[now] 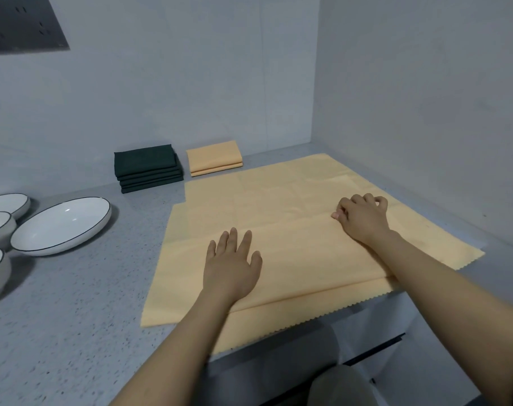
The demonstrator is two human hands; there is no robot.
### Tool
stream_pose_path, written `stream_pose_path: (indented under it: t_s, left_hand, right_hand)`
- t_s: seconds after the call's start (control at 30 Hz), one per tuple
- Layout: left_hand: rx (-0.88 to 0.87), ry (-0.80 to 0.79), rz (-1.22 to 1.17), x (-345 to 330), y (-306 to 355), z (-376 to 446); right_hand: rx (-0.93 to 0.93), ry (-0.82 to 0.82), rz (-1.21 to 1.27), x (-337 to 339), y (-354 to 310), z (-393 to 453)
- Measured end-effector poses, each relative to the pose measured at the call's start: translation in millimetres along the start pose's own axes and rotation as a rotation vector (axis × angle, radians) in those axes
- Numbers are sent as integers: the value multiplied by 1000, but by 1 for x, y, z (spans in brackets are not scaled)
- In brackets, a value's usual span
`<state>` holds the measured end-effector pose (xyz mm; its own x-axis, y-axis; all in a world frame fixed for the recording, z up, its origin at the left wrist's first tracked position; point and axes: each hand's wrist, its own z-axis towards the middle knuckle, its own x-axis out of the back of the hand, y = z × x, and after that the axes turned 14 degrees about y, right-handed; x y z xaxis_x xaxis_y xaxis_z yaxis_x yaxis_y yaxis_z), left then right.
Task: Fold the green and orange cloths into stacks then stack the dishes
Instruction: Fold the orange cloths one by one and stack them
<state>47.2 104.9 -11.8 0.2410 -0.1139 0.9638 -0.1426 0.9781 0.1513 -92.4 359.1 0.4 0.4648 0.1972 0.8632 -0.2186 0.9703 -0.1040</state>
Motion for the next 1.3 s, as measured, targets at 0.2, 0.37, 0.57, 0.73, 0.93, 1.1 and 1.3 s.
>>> stream_pose_path:
  t_s: [0.2, 0.37, 0.57, 0.73, 0.93, 1.1, 1.3]
  left_hand:
    - [-131, 160, -36, 5, 3, -3]
    - [-165, 109, -108, 12, 15, -3]
    - [30, -4, -68, 3, 48, -15]
    - [20, -12, 2, -4, 47, -15]
    - [11, -7, 17, -6, 46, -16]
    - [7, -11, 21, -5, 46, -16]
    - [7, -25, 25, -4, 48, -18]
  right_hand:
    - [101, 69, 238, 24, -66, -36]
    - [158, -186, 339, 27, -100, -84]
    - [194, -218, 266, 25, -99, -92]
    - [170, -280, 177, 26, -73, -84]
    - [-12, -317, 75, 29, -8, -65]
    - [-124, -316, 19, 28, 32, -58]
    - [-133, -335, -50, 31, 31, -55]
